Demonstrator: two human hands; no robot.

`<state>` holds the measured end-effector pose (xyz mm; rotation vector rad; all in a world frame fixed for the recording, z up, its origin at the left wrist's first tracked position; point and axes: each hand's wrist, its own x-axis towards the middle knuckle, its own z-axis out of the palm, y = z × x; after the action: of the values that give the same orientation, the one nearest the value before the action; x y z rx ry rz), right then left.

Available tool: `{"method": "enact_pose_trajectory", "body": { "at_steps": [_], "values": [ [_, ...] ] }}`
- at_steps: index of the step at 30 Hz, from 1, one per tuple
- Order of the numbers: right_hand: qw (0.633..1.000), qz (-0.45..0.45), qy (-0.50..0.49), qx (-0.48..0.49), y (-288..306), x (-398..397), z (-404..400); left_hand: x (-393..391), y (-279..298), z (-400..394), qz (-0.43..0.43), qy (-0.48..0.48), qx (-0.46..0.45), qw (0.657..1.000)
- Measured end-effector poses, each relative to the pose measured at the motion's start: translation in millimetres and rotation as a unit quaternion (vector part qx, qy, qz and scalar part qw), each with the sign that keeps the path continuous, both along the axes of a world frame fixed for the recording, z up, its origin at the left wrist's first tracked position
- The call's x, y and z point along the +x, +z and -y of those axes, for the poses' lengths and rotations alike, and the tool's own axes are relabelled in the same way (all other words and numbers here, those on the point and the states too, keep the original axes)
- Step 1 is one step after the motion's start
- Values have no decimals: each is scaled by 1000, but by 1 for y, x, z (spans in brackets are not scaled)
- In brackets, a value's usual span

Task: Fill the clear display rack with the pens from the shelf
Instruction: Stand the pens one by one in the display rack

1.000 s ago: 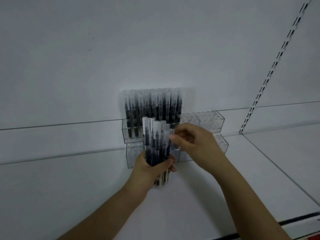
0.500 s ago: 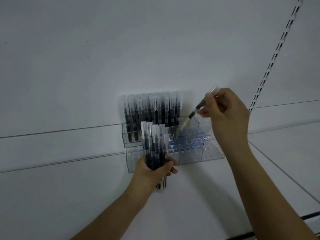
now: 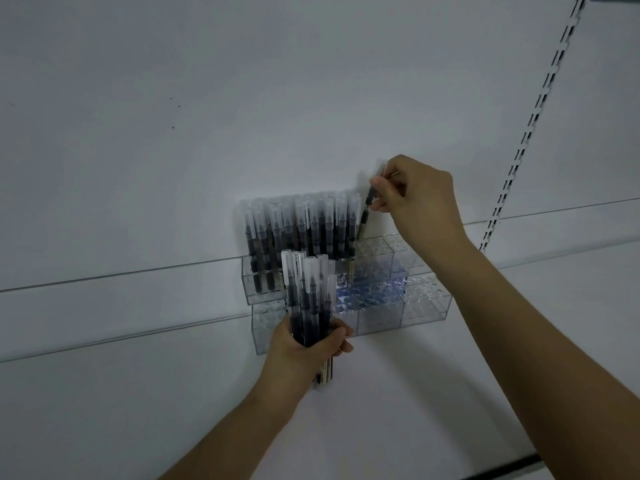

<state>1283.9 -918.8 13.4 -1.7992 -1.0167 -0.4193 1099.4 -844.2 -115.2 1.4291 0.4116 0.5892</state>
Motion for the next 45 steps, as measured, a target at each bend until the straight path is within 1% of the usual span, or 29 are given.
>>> {"method": "enact_pose_trajectory", "body": {
  "at_steps": [4, 7, 9, 15, 17, 19, 20, 22, 25, 27, 29, 35, 37, 39, 41, 43, 45],
  "values": [
    [998, 9, 2, -69, -3, 6, -8, 0, 0, 0, -8, -1, 0, 1000],
    [987, 38, -28, -156, -11, 14, -16, -1, 1, -1, -12, 0, 2, 1000],
    [978, 53, -46, -198, -14, 19, -20, 0, 2, -1, -12, -1, 0, 1000],
    [954, 81, -65, -282, -9, 17, -18, 0, 4, 0, -15, -7, 1, 1000],
    [950, 90, -83, -289, -14, 11, -9, -1, 4, 1, -13, -8, -2, 1000],
    [963, 63, -88, -247, -22, -1, 4, -2, 5, 1, -11, -12, -2, 1000],
    [972, 27, -69, -221, -25, -11, 11, -2, 5, 2, -12, -13, -1, 1000],
    [978, -71, 14, -195, -32, -32, 23, -2, 6, 2, -15, -13, -4, 1000],
    [950, -201, 161, -175, -49, -53, 28, -2, 5, 2, -20, -14, -12, 1000],
    [935, -260, 202, -128, -61, -57, 29, -2, 6, 2, -26, -20, -8, 999],
    [931, -289, 207, -89, -66, -57, 30, -3, 6, 2, -30, -24, -4, 999],
    [926, -310, 207, -57, -69, -55, 32, -4, 8, 3, -34, -34, -6, 999],
    [930, -301, 204, -52, -67, -54, 34, -4, 8, 3, -36, -36, -4, 999],
    [948, -263, 176, -30, -62, -52, 36, -4, 8, 4, -38, -34, -4, 999],
    [968, -221, 118, 24, -53, -46, 40, -4, 9, 4, -40, -27, -4, 999],
    [977, -180, 54, 98, -40, -38, 43, -4, 9, 4, -36, -22, -2, 999],
    [981, -126, 5, 146, -27, -30, 43, -4, 9, 4, -37, -19, 12, 999]
  ]
}}
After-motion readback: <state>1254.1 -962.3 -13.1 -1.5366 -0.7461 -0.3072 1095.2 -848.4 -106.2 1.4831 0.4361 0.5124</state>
